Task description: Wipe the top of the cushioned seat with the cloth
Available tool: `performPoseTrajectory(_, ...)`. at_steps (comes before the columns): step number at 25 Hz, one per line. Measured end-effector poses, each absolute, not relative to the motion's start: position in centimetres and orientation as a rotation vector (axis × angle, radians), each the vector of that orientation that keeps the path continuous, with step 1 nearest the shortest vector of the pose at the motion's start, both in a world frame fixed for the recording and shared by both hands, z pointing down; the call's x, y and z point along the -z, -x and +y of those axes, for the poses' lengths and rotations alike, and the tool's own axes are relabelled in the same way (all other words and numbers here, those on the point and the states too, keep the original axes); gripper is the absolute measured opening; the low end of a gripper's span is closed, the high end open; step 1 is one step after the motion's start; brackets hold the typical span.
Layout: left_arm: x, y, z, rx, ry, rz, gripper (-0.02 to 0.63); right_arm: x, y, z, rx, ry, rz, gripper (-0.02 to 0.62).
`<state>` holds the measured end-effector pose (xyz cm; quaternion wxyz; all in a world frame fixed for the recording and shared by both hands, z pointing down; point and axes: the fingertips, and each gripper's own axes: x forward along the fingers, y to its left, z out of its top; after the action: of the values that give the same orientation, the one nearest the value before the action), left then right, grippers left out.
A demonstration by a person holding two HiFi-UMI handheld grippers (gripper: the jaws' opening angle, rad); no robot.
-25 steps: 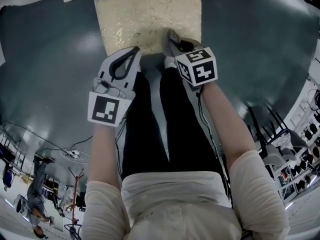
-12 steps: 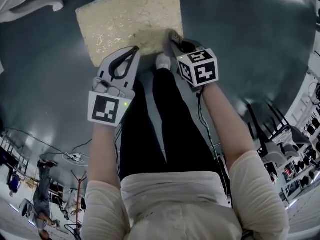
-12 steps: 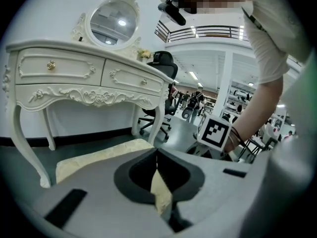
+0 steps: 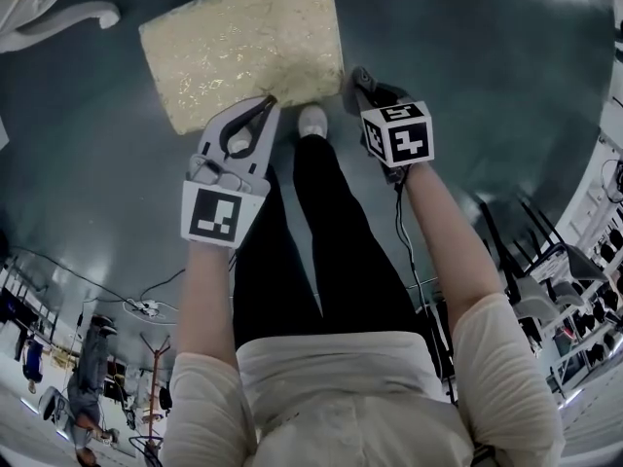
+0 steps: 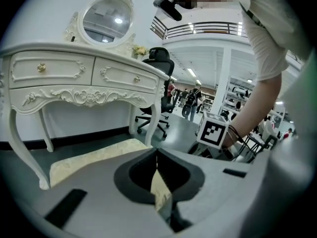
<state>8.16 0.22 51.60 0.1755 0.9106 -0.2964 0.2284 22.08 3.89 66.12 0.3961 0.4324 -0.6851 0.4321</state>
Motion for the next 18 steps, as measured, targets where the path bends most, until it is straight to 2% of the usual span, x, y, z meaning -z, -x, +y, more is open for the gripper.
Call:
performPoseTrajectory(5, -49.1, -7.6, 0.0, -0.632, -2.595, -0.831, 0.002, -62.6, -21.6, 3.1, -1.062, -1.135, -1.768, 0.027)
performPoseTrajectory(18, -37.9, -1.6, -2.3, -0.586, -2.719, -0.869, 0.002, -49.7, -13.3, -0.8, -0.965, -1.226, -1.931, 0.026)
